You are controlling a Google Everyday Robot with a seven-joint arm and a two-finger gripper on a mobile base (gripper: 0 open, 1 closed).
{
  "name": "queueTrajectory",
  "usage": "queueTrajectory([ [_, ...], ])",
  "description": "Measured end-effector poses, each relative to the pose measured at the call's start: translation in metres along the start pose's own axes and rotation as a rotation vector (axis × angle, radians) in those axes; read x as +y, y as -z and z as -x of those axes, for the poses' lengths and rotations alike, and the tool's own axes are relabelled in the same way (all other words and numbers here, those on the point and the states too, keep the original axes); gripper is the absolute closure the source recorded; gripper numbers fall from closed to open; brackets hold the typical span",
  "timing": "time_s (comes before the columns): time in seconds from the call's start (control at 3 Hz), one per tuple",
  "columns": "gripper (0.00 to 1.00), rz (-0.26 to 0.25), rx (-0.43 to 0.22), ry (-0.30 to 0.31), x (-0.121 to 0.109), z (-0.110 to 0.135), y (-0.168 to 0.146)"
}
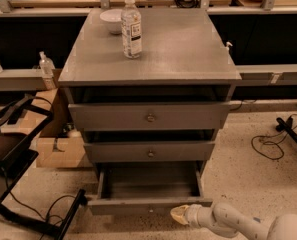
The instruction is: Close bottom drawer
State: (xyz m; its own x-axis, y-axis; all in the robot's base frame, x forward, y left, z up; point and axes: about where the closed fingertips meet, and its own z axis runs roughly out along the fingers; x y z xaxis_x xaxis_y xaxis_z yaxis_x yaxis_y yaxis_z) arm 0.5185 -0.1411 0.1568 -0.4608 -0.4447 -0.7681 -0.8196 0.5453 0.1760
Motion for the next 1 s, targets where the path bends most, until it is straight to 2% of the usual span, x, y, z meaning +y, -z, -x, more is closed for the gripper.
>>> queueTrajectory([
  [0.33, 1.0, 0.015, -0.036, 0.029, -0.0163, 0.0303, -0.0196],
  [0.67, 1.0, 0.015, -0.036, 0.029, -0.0163, 0.0303, -0.0196],
  [1.0, 1.0, 0.016, -0.067, 0.041, -0.0251, 0.0322, -0.0264],
])
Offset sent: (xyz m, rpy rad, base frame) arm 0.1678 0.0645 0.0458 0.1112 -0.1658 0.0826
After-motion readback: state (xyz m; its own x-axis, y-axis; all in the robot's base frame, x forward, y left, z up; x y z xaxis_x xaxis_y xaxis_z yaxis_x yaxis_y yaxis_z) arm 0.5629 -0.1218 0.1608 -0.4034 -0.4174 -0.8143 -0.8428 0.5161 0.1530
